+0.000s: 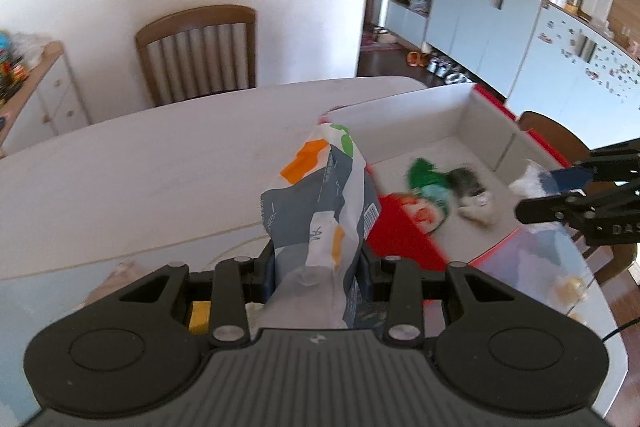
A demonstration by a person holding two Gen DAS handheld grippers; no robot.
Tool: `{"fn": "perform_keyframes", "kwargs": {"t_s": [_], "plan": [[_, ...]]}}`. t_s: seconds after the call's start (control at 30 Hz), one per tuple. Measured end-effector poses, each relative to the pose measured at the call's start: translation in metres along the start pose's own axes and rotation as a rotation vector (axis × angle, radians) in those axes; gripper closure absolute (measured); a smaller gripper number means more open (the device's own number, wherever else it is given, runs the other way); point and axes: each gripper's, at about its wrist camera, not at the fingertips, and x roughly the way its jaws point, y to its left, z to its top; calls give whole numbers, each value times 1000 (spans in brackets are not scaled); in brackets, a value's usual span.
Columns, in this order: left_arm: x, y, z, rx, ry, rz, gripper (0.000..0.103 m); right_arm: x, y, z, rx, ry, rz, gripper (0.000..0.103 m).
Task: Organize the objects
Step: 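Carry the snack bag and white bead bag with both grippers toward the shoebox, then lower both bags into the shoebox and open both grippers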
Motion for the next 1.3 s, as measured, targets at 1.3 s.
{"fn": "perform_keyframes", "kwargs": {"t_s": [1.3], "plan": [[191, -119, 82, 147, 248, 6, 65, 96, -96, -1, -53, 153, -77, 64]]}}
